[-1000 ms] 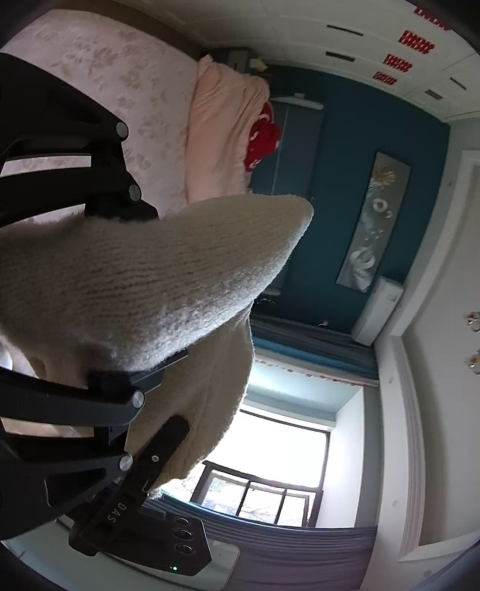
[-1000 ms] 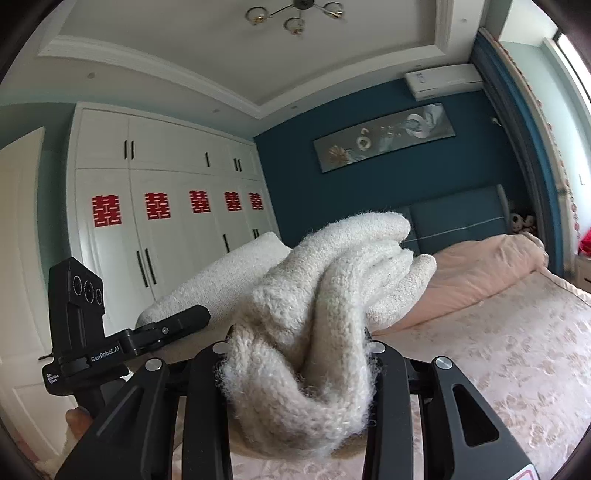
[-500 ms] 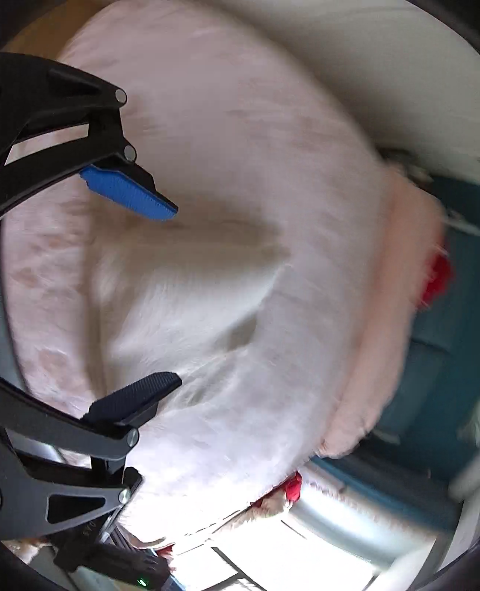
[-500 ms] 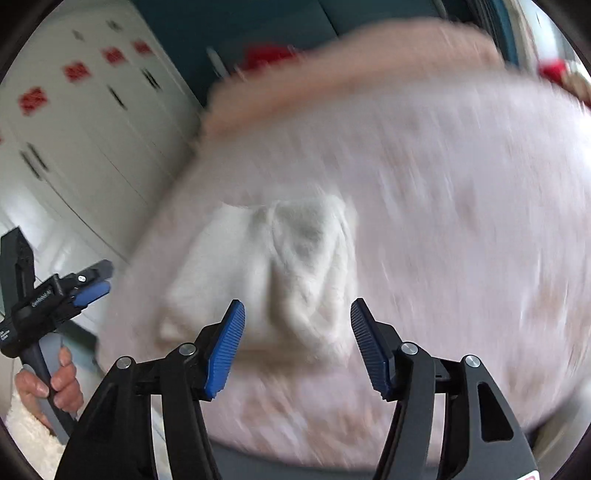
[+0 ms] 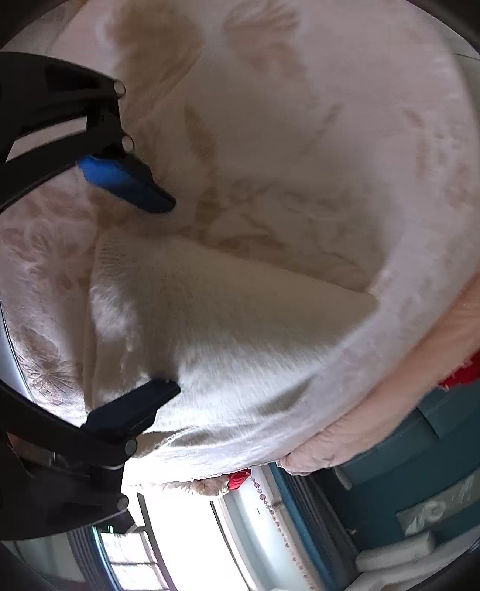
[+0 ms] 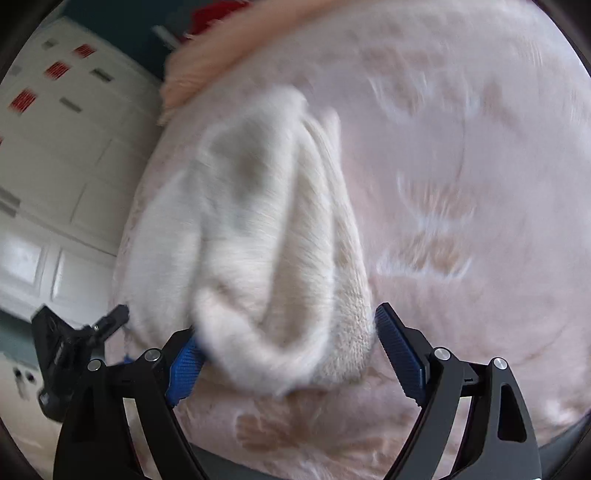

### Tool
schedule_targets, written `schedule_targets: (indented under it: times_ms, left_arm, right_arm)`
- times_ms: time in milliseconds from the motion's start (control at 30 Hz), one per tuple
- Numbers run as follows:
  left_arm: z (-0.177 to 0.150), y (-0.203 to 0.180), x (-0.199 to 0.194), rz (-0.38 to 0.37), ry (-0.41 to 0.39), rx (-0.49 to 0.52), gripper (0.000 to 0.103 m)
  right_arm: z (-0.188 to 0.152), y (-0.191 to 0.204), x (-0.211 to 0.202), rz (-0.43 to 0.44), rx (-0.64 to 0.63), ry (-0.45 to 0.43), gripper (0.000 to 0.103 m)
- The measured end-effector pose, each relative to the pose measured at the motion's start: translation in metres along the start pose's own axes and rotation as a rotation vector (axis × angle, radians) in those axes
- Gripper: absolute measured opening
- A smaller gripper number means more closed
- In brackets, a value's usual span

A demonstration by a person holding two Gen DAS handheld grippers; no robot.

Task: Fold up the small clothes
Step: 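Lower the sweater bundle onto the bed and open both grippers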

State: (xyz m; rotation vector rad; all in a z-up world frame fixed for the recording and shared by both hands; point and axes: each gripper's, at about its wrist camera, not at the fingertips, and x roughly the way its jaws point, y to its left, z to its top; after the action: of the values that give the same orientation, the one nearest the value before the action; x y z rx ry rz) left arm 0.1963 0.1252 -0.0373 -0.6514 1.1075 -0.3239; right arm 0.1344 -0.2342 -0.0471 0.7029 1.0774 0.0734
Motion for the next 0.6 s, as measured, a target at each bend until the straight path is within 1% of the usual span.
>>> schedule_targets:
  times_ms: [33,67,100,133,200,233,267,300,333,367,400,433,467,500,533,567,600]
  left_arm:
    - [-0.002,0.001,0.007,-0.027,0.024,0.0,0.057]
    - [-0.004,-0.003,0.005,-0.012,0.023,0.013,0.053]
    - [-0.004,-0.012,-0.001,0.003,0.007,0.048,0.042]
    - [-0.004,-0.019,-0.008,0.007,-0.002,0.075,0.034]
    - [-0.003,-0.032,-0.028,-0.007,-0.025,0.112,0.028]
    - [-0.003,-0.038,-0.044,-0.014,-0.049,0.126,0.027]
    - [-0.003,-0.038,-0.049,-0.013,-0.056,0.131,0.027]
    - [-0.004,-0.037,-0.052,-0.008,-0.055,0.131,0.027]
    - [-0.008,-0.033,-0.044,0.022,-0.031,0.134,0.028]
    - [-0.011,-0.029,-0.035,0.058,-0.012,0.144,0.029]
    - [-0.017,-0.024,-0.022,0.107,0.018,0.156,0.031]
    - [-0.025,-0.018,-0.011,0.135,0.04,0.154,0.035]
    - [-0.032,-0.015,-0.013,0.119,0.015,0.14,0.036]
    - [-0.036,-0.016,-0.023,0.115,-0.02,0.135,0.04]
    - [-0.038,-0.019,-0.031,0.117,-0.045,0.139,0.041]
    - [-0.038,-0.022,-0.04,0.137,-0.075,0.149,0.041]
    - [-0.038,-0.031,-0.054,0.149,-0.118,0.178,0.041]
  right_arm:
    - [0.001,-0.001,0.003,0.031,0.01,-0.001,0.049]
    - [0.002,0.002,0.003,0.033,0.006,0.002,0.04]
    - [0.004,0.01,-0.003,0.033,-0.013,-0.008,0.038]
    - [0.008,0.026,-0.017,0.03,-0.069,-0.043,0.035]
    - [0.011,0.049,-0.043,0.029,-0.164,-0.103,0.034]
    - [0.011,0.059,-0.055,0.02,-0.214,-0.128,0.034]
    - [0.011,0.066,-0.064,0.006,-0.265,-0.141,0.034]
    - [0.008,0.067,-0.064,-0.006,-0.288,-0.131,0.037]
    - [0.003,0.061,-0.053,-0.034,-0.3,-0.089,0.044]
    - [-0.002,0.054,-0.04,-0.069,-0.308,-0.048,0.045]
    - [-0.011,0.039,-0.016,-0.152,-0.32,0.024,0.045]
    - [-0.018,0.029,-0.006,-0.173,-0.31,0.053,0.051]
    - [-0.023,0.021,-0.011,-0.131,-0.264,0.031,0.051]
    - [-0.026,0.018,-0.022,-0.106,-0.22,-0.003,0.051]
    - [-0.025,0.024,-0.037,-0.126,-0.225,-0.039,0.051]
    - [-0.024,0.032,-0.047,-0.151,-0.251,-0.064,0.051]
    - [-0.022,0.047,-0.064,-0.177,-0.306,-0.123,0.051]
